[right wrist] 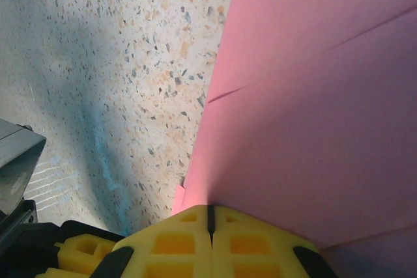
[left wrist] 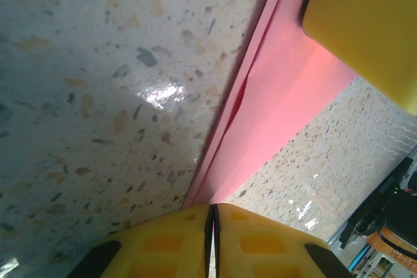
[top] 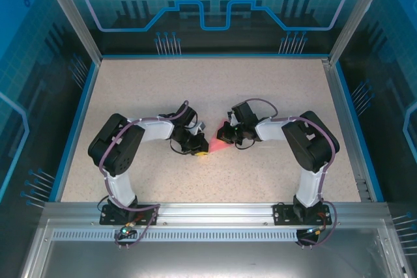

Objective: Fold a paper plane with a square sheet of paper (pick it up from the middle)

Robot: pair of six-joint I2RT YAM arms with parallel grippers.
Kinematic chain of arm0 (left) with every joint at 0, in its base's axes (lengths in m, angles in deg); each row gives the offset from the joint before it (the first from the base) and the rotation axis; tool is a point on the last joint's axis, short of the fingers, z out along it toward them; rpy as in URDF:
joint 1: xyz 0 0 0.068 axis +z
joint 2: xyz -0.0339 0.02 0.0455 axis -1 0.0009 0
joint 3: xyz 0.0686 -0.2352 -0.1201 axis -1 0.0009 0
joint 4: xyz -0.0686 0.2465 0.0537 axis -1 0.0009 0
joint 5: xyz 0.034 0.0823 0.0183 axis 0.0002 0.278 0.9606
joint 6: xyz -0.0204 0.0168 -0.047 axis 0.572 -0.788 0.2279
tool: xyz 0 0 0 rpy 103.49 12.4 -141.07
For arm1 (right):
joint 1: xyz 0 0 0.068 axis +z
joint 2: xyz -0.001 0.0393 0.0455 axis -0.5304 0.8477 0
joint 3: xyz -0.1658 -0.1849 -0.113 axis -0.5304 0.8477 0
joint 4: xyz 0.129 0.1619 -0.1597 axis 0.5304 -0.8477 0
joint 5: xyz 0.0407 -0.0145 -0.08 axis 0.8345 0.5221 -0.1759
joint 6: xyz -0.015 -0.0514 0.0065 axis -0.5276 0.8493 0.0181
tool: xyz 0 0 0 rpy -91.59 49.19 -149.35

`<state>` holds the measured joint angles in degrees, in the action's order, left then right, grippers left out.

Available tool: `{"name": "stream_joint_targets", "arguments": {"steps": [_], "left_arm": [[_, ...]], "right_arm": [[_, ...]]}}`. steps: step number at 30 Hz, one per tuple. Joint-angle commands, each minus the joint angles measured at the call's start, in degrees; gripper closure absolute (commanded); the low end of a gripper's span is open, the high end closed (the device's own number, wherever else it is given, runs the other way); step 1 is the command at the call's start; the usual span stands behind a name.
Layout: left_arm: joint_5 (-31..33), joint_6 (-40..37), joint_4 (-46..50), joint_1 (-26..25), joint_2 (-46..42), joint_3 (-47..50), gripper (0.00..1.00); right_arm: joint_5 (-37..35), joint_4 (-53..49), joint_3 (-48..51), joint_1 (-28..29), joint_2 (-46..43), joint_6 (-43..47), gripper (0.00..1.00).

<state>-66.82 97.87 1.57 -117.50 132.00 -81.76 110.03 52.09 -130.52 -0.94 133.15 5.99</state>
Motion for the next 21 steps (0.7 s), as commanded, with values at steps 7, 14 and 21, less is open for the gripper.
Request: {"name": "stream_joint_targets", "arguments": {"steps": [7,14,21], "left_arm": [[1.89,0.67,2.75,1.72,-4.00,4.03,0.87],[-4.51,5.17,-7.15,1.38,-5.69,0.55,0.86],[-3.96,5.75,-7.62,-0.04,0.78,-3.43,0.86]], "right_arm": [[-6.44,-9.61,2.12,-0.07,5.11,1.74,0.98],[-6.27,-9.26,2.07,-0.03,5.71,1.34,0.98],[-5.86,-9.31,0.37,-0.03,6.21,0.94,0.98]]}}
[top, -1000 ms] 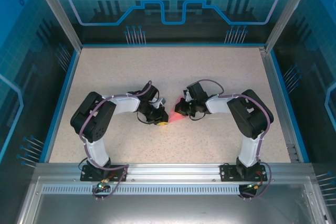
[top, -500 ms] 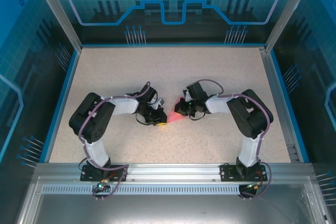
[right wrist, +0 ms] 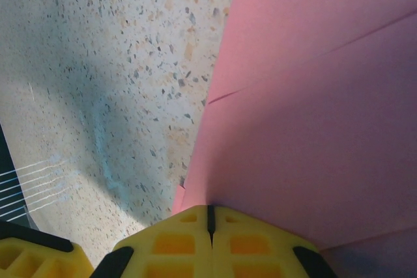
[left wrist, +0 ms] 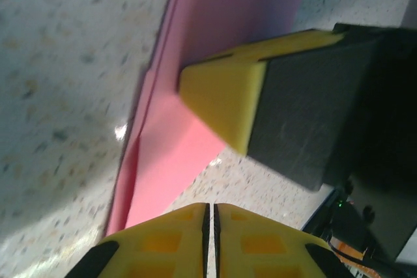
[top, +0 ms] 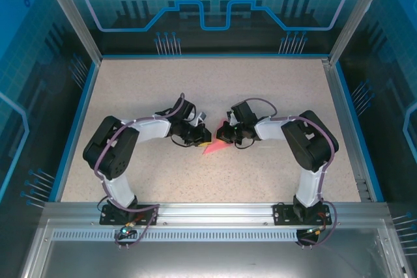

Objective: Fold a paper plane with a square sheet of paper (pick it up from the middle)

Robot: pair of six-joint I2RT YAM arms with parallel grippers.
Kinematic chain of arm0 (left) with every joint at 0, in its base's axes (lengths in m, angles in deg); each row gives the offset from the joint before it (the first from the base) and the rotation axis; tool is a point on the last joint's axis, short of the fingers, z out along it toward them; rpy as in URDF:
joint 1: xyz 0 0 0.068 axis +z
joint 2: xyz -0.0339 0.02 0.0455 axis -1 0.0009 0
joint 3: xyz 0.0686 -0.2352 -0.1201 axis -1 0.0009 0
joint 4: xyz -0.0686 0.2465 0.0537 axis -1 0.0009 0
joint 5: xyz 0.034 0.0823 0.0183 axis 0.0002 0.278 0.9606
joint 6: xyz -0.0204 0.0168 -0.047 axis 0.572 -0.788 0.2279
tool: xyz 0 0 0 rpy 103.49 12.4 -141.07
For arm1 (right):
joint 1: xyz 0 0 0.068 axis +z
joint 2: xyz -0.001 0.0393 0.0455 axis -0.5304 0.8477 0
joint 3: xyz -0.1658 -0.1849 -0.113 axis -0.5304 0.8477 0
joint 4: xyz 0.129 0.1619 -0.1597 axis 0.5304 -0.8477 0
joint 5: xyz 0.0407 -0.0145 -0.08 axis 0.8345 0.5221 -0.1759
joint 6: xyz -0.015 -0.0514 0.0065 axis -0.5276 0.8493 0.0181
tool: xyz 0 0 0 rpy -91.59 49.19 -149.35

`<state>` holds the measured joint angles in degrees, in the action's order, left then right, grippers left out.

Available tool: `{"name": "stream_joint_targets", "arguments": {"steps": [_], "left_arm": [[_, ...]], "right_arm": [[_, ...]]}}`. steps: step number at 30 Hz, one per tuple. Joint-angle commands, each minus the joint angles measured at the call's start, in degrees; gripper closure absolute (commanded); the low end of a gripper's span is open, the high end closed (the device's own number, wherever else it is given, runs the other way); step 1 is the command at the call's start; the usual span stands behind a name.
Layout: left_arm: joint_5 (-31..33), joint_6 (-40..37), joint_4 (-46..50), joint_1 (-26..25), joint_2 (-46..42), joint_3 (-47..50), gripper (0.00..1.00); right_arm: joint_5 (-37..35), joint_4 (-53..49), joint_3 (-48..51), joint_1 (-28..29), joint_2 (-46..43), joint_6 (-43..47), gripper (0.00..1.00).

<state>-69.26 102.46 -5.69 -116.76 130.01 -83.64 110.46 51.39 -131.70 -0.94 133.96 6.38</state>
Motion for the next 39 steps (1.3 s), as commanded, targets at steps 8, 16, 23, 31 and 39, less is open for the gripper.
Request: {"name": "stream_joint_targets", "arguments": {"steps": [8,16,23,31,39], "left_arm": [[0.70,-0.61,2.18,-1.36,6.77,-2.67,0.87],[5.67,-3.32,6.32,-0.73,5.82,1.96,0.89],[4.18,-3.48,7.09,0.73,1.63,9.16,0.89],[2.32,-1.73,5.98,2.11,-4.27,11.92,0.89],[-2.40,5.89,-9.21,1.85,-7.04,10.41,0.90]], "right_arm": [[-6.36,-9.12,1.29,-0.07,5.74,0.34,0.98],[-6.82,-9.74,1.55,-0.08,5.74,0.51,0.98],[-7.04,-10.43,1.61,-0.31,5.57,0.99,0.98],[-7.08,-10.46,1.61,-0.33,5.78,1.26,0.98],[-6.88,-10.02,1.73,-0.34,5.79,0.88,0.98]]}}
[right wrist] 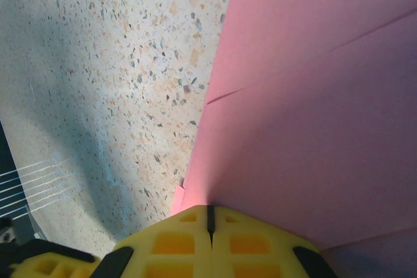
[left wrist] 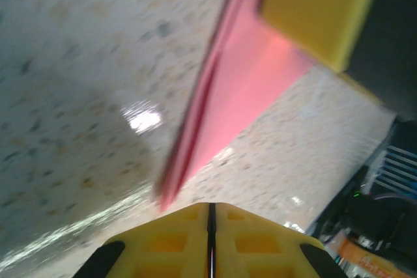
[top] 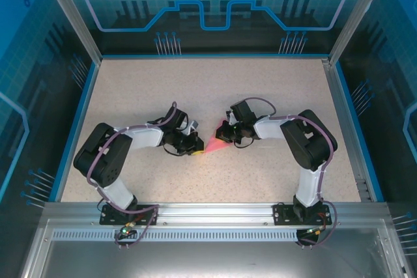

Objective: Fold a paper plane with a square sheet of paper (pick it up from the middle)

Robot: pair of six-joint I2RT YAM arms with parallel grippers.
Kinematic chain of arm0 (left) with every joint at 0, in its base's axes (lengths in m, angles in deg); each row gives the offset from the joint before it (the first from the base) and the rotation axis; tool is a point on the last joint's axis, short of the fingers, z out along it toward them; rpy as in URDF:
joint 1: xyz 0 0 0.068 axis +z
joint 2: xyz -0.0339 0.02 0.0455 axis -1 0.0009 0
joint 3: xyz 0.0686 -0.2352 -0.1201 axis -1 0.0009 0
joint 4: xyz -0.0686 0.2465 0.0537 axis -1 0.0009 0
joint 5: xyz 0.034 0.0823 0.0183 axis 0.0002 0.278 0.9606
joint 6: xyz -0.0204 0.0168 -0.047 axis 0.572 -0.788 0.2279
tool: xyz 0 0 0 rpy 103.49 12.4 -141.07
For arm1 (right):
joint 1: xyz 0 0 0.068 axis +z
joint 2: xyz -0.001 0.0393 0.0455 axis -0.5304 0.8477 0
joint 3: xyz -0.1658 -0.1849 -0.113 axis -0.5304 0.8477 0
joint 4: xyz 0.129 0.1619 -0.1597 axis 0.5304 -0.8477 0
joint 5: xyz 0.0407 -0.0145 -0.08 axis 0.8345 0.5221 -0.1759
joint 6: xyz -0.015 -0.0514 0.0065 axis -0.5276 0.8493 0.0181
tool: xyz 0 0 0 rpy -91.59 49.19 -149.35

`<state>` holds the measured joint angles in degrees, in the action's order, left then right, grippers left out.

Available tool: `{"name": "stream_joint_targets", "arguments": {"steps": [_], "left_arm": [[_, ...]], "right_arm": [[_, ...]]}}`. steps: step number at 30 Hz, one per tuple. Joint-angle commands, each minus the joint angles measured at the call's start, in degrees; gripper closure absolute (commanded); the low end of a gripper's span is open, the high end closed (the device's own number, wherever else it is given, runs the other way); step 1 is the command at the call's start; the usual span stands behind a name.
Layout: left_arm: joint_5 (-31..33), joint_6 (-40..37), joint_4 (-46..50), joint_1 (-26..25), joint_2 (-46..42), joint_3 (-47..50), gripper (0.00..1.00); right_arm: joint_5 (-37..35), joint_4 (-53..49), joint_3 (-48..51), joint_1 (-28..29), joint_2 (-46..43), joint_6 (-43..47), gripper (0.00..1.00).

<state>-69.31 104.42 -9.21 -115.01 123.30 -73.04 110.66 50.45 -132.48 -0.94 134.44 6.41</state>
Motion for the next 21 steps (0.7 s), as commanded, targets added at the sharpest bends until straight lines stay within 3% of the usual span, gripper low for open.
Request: {"name": "stream_joint_targets", "arguments": {"steps": [1,12,21], "left_arm": [[-2.54,4.60,-6.91,0.01,0.69,-0.40,0.90],[-1.14,2.89,-4.93,-0.96,7.76,-1.90,0.92],[4.98,-0.65,3.28,-1.01,8.33,-2.08,0.99]], "right_arm": [[-7.12,-8.90,2.60,-0.33,5.33,0.81,0.98],[-6.16,-8.54,2.04,-0.24,4.28,1.14,0.98],[-3.62,-7.84,-0.35,2.69,-4.16,7.08,0.97]]}}
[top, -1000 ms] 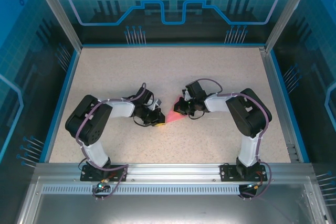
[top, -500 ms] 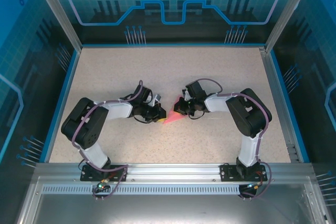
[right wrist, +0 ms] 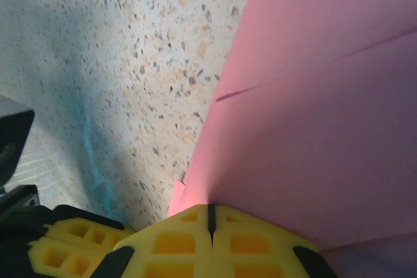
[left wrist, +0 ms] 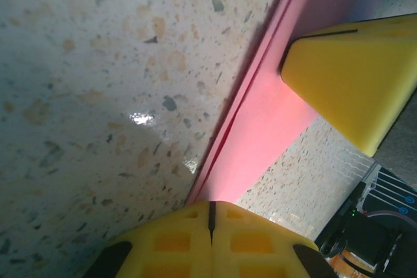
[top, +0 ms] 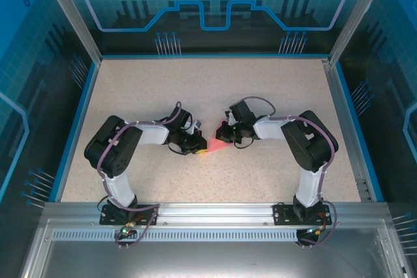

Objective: Fold a paper plane with a square sheet of paper (pick it up from the middle)

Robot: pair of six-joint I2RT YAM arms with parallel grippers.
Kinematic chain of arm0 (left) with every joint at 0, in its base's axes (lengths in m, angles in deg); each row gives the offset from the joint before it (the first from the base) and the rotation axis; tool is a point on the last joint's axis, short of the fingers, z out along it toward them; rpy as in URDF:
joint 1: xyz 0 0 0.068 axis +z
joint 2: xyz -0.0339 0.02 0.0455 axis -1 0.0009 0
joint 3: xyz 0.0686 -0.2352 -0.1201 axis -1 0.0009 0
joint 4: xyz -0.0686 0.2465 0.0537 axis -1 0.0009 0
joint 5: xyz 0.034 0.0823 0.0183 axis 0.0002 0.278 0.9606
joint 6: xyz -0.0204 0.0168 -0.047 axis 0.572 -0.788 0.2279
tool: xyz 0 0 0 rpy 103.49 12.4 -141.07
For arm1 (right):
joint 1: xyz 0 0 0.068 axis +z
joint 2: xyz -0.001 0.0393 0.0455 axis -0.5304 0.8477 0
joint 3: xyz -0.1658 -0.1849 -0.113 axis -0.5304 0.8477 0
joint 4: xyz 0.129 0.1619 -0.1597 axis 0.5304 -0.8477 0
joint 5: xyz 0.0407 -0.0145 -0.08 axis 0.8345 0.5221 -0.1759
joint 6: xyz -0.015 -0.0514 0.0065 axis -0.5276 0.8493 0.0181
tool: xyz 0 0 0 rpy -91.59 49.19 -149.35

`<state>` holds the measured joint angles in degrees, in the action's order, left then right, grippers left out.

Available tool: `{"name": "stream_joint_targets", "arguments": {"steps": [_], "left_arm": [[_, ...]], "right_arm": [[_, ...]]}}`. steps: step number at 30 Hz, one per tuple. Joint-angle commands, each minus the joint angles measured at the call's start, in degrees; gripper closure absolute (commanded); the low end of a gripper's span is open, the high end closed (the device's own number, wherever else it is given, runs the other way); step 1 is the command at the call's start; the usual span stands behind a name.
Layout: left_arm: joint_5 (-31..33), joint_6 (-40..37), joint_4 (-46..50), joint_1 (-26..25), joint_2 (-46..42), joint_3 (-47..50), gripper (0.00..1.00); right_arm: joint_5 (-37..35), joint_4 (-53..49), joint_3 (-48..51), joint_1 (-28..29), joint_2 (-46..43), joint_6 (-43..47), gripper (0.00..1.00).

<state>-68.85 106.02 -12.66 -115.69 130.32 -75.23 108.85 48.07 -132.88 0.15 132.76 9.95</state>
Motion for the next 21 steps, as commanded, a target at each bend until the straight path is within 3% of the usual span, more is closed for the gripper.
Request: {"name": "stream_joint_targets", "arguments": {"steps": [1,13,21], "left_arm": [[4.50,-2.23,6.85,-0.37,1.32,0.20,1.00],[4.73,-2.31,7.42,-0.37,1.66,-0.24,1.00],[5.46,-2.57,8.74,-0.37,1.64,-0.33,1.00]], "right_arm": [[-1.71,-5.60,0.05,2.27,-3.27,3.95,0.97],[1.32,-3.65,-0.74,5.58,0.76,3.02,0.97],[0.17,-5.73,-2.07,4.49,2.56,3.00,0.97]]}}
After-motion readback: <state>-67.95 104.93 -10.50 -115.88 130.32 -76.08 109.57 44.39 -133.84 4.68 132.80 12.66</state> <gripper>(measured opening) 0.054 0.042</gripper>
